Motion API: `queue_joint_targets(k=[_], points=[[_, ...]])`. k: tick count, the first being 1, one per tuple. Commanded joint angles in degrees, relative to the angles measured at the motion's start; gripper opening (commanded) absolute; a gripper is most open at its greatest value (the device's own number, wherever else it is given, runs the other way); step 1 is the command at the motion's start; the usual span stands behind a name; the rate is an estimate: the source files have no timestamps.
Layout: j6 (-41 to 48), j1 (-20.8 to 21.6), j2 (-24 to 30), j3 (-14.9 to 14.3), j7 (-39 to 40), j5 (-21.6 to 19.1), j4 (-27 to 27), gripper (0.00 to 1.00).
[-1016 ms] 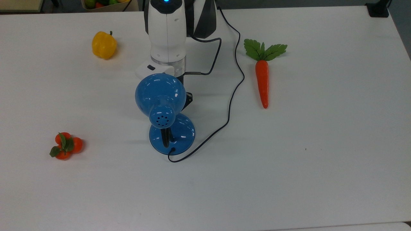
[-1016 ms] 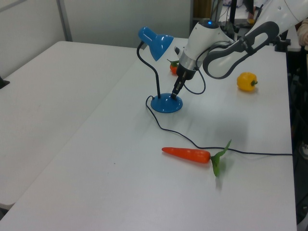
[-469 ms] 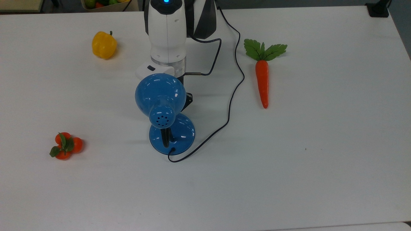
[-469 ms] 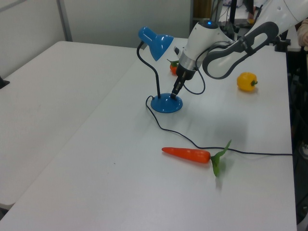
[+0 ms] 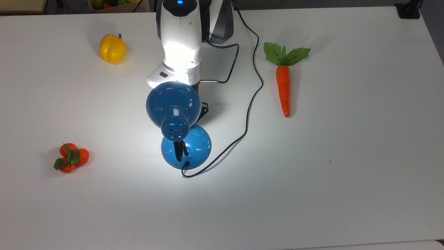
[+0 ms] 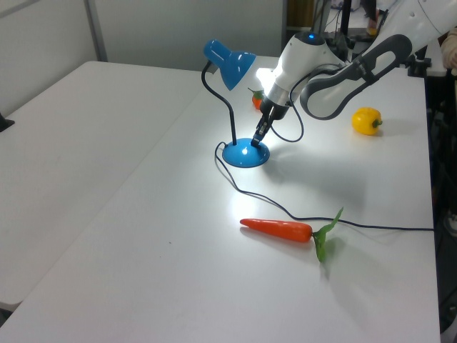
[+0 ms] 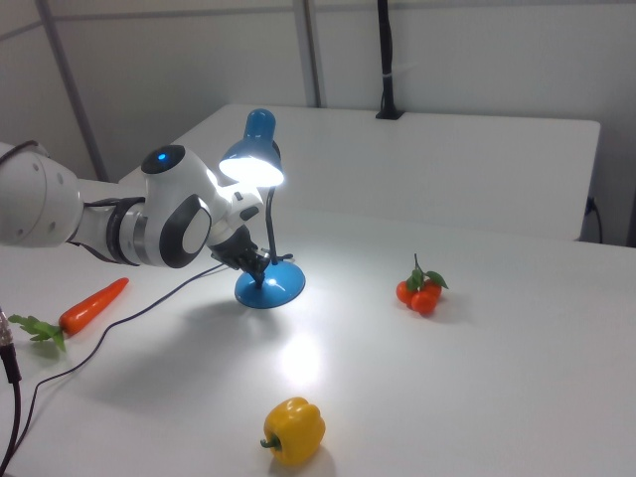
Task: Turn on desk lamp
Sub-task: 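Lift the gripper up and away from the lit lamp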
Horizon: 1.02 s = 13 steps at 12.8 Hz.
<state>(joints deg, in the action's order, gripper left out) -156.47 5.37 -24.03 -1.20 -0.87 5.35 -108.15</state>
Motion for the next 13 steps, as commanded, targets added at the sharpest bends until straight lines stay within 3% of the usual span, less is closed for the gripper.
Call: queue_joint_targets(k=[1,4,8,10,13], points=[[-1.21,0.52,-1.29,-0.21,-0.8,-0.34,0.58,0.0],[1.15,0.52,1.07,-0.21,-0.88,-0.43,-0.21,0.0],[18.97,0.61,6.96,-0.21,-1.06,-0.34,0.22,0.0],[31.26,0.61,11.35,-0.21,-1.06,0.53,0.57,0.0],[42.54,0.61,19.17,-0.12,-1.06,1.23,1.19,0.0]])
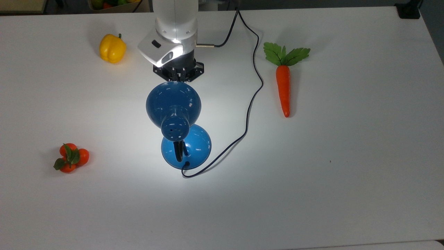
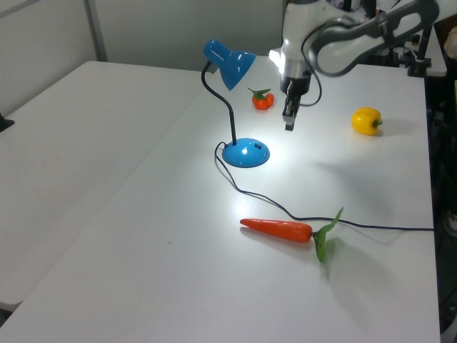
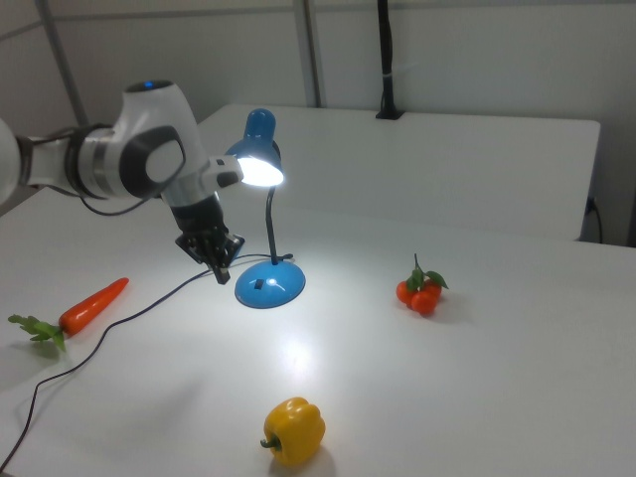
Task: Turn on desk lamp
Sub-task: 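Lift the gripper up and away from the lit lamp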
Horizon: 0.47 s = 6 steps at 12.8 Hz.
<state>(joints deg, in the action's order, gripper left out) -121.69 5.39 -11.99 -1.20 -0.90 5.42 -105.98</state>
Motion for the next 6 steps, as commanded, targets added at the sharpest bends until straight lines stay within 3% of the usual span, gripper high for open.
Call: queue_joint_targets(k=[1,3,6], points=[[13.26,0.59,8.9,-0.03,-0.51,2.04,1.36,0.0],[22.86,0.5,9.79,-0.03,0.89,2.32,7.86,0.0],[26.94,0.5,12.6,-0.12,2.83,2.05,9.39,0.01]])
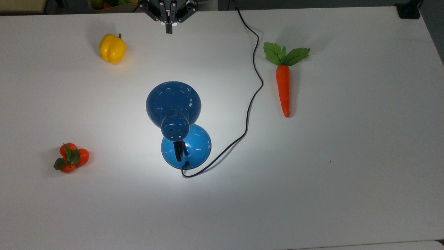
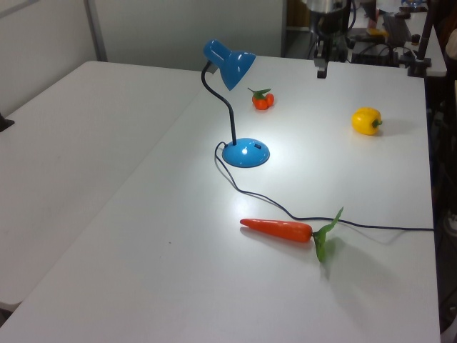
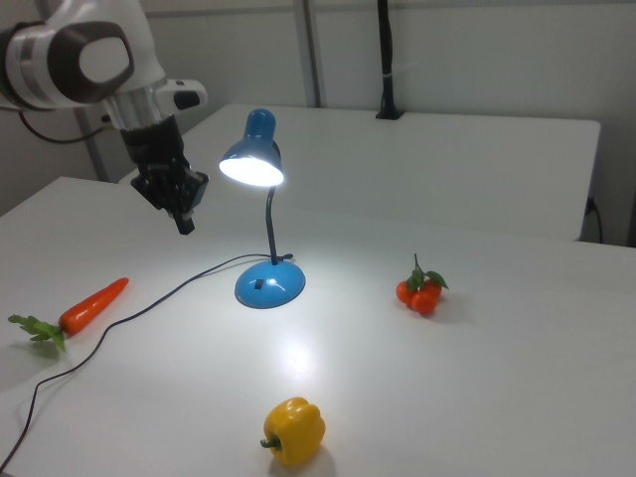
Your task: Turn on desk lamp
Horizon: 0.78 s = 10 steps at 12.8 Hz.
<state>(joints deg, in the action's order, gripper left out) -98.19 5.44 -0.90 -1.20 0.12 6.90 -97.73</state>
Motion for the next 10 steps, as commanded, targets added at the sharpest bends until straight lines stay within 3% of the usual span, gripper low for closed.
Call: queue_joint_targets(k=[1,2,4,5,10], points=[[5.01,0.36,1.69,-0.12,1.81,0.22,1.32,0.15],[5.63,0.27,1.95,-0.21,1.81,0.22,1.41,0.27],[5.64,-0.17,2.31,-0.3,1.81,0.65,1.41,0.95],[5.73,-0.17,2.48,-0.3,1.9,0.74,1.32,1.0],[5.73,0.09,2.48,-0.3,1.02,0.74,1.41,1.0]])
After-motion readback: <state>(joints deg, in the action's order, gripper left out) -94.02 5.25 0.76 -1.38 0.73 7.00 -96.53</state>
